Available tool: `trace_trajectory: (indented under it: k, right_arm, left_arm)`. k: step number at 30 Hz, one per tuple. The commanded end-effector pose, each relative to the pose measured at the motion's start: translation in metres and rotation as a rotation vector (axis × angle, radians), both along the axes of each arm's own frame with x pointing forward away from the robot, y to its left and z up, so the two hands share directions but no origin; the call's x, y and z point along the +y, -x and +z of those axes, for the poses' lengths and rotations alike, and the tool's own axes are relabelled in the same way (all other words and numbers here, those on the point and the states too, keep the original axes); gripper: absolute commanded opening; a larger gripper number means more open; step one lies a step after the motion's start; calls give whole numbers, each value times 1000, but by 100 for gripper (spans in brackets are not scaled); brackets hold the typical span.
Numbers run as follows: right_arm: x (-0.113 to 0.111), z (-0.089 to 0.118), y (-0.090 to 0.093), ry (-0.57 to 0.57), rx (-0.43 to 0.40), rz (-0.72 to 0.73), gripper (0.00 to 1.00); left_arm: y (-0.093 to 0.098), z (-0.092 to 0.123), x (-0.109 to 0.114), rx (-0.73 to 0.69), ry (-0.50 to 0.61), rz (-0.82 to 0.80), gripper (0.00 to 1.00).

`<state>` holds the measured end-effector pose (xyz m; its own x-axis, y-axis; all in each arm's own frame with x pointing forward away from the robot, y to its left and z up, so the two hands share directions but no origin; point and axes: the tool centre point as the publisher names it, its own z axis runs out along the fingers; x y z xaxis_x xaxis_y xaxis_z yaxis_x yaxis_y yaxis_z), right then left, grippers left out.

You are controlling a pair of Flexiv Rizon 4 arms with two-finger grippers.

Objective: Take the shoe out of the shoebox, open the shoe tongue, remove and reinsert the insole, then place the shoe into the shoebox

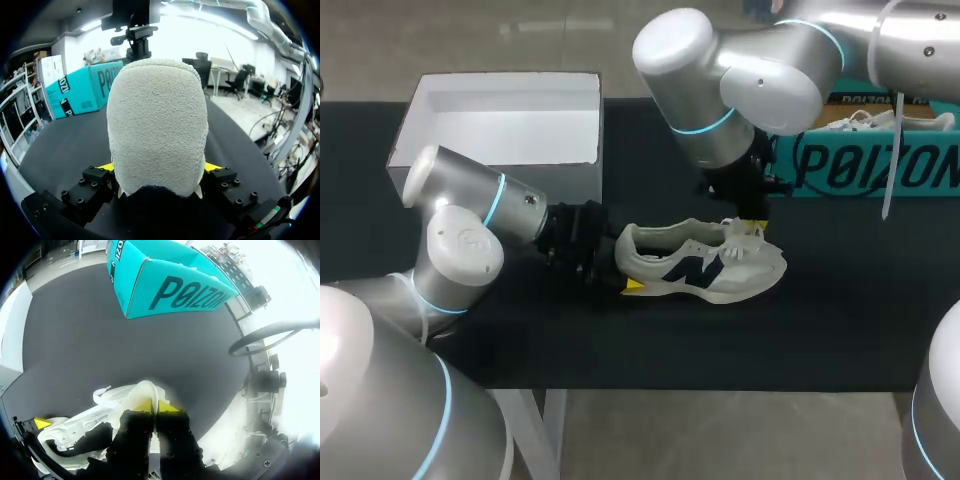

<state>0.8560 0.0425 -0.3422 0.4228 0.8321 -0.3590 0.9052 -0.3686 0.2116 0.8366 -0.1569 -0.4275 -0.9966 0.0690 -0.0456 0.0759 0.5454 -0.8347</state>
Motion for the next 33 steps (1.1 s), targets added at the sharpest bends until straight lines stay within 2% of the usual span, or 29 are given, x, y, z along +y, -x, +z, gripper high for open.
trace_trajectory:
  k: [1, 3, 4, 6, 8, 10, 11, 12, 13, 16, 18, 21, 24, 28, 30, 32, 33]
  right_arm:
    - [-8, -14, -5, -6, 8, -7, 0]
    - [-7, -21, -6, -4, 17, -10, 0]
    - [-7, -23, -6, -8, 20, -9, 7]
    - [-7, -32, -5, 0, 33, -8, 33]
    - [-6, -36, -5, 1, 39, -6, 36]
    - [-5, -39, -4, 8, 46, -4, 45]
    - [-5, -40, -3, 7, 50, -4, 65]
    - [-5, -40, -3, 9, 51, -4, 76]
    - [-6, -40, -3, 10, 53, -4, 79]
    - [-8, -33, -5, 9, 44, -9, 99]
    - [-10, -25, -7, 0, 28, -15, 100]
    - [-7, -3, -12, -32, -5, 1, 100]
    - [3, 19, -16, -110, -11, 148, 100]
    - [23, 47, -11, -282, 59, 567, 100]
    - [28, 57, -9, -313, 106, 735, 100]
    - [29, 66, -7, -389, 201, 938, 100]
    - [29, 71, -4, -379, 232, 1038, 100]
  left_arm:
    - [1, -2, 1, -2, 1, 1, 0]
    - [1, -2, 1, -2, 1, 1, 0]
    - [1, -2, 1, -2, 1, 1, 0]
    - [1, -2, 1, -2, 1, 1, 0]
    - [1, -2, 1, -2, 1, 1, 0]
    - [1, -2, 1, -2, 1, 1, 0]
    - [1, -2, 1, -2, 1, 1, 0]
    - [1, -2, 1, -2, 1, 1, 0]
    - [1, -2, 1, -2, 1, 1, 0]
    - [1, -2, 1, -2, 1, 1, 0]
    - [1, -2, 1, -2, 1, 1, 0]
    - [1, -2, 1, -2, 1, 1, 0]
    - [1, -2, 1, -2, 1, 1, 0]
    - [1, -2, 1, -2, 1, 1, 0]
    - [1, -2, 1, -2, 1, 1, 0]
    - [1, -2, 1, -2, 1, 1, 0]
    - [1, -2, 1, -2, 1, 1, 0]
